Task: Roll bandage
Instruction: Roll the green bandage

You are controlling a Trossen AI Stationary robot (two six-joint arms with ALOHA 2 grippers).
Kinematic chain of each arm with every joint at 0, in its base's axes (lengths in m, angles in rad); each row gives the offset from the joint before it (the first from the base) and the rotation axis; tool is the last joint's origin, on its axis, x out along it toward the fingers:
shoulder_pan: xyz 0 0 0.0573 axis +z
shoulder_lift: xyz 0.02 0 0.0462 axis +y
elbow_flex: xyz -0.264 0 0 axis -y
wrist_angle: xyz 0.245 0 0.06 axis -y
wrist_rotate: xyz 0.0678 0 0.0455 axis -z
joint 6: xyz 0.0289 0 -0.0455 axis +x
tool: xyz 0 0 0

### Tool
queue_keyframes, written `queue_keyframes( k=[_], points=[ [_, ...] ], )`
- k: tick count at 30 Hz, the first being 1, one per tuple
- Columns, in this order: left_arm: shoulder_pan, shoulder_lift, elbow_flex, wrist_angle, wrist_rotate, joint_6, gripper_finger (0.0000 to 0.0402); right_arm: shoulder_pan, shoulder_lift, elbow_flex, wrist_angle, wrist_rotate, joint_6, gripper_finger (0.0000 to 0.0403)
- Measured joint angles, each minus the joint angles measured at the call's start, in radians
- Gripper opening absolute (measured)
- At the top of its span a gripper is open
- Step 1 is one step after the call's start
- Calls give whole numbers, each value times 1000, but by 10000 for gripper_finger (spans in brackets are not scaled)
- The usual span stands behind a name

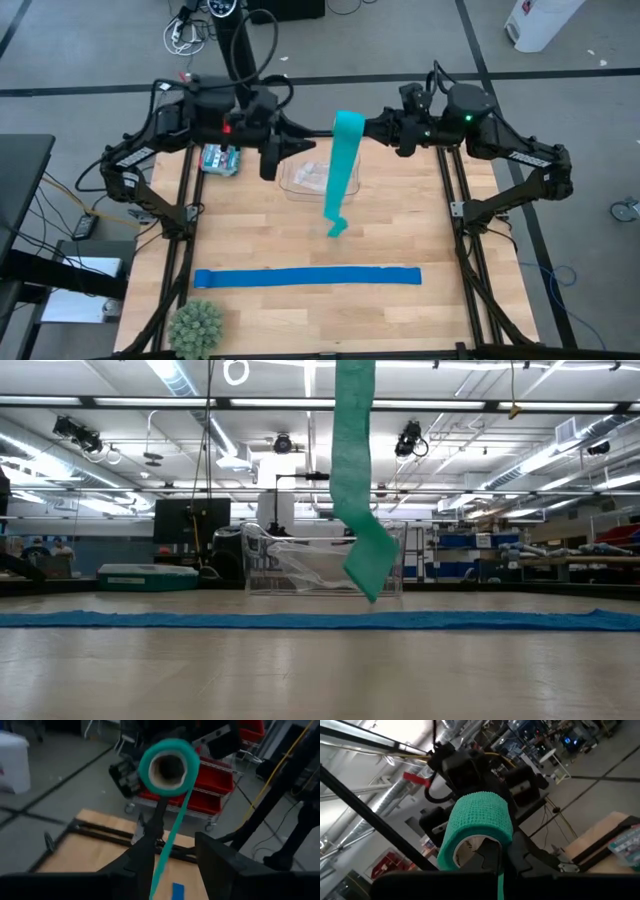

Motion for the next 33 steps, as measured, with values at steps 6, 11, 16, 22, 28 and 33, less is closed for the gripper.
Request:
queue_keyframes(
  k=[6,11,16,22,28,33],
  points=[
    [-2,30,0,0,10,-72,147,-5,14,0,20,2,-30,0],
    [-2,66,-1,-4,35,-71,147,-5,34,0,63,0,-33,0],
    [-2,94,-2,-7,43,-72,145,-5,45,0,76,-2,-33,0],
    [-2,102,0,1,13,-74,33,-5,42,0,81,-2,-35,0],
    [-3,90,-1,-1,30,-127,6,-12,24,0,51,-3,-42,0],
    [-33,89,-1,1,68,-179,4,-61,2,0,-19,20,-100,0]
  ],
)
